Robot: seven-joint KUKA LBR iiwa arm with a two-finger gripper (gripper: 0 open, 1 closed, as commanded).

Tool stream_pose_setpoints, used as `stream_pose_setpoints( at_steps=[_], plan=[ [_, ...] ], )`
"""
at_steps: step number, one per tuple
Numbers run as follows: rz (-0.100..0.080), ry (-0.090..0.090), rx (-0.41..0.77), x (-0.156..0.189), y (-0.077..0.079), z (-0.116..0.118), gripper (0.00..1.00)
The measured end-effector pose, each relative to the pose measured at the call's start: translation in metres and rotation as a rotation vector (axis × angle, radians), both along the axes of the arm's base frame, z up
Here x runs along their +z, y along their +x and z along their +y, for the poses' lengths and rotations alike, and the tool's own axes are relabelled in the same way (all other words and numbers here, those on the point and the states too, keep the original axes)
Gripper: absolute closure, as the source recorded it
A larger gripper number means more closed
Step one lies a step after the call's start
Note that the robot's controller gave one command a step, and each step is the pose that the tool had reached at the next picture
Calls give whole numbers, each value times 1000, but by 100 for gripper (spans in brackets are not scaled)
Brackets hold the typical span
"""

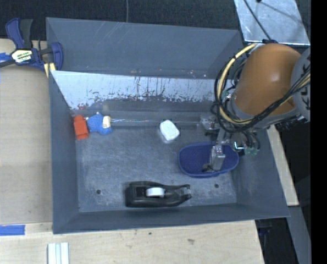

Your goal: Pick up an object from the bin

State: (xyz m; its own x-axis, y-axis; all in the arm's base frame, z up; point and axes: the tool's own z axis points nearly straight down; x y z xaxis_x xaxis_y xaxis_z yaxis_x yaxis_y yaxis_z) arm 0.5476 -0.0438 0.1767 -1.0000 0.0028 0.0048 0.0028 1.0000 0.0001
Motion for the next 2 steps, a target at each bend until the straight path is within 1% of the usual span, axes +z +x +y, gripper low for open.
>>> stream_pose_setpoints(
  at_steps=[1, 2],
  plan=[
    [2, 3, 12, -110, 31, -37, 0],
    [-10, 3, -299, -105, -14, -60, 0]
  ],
)
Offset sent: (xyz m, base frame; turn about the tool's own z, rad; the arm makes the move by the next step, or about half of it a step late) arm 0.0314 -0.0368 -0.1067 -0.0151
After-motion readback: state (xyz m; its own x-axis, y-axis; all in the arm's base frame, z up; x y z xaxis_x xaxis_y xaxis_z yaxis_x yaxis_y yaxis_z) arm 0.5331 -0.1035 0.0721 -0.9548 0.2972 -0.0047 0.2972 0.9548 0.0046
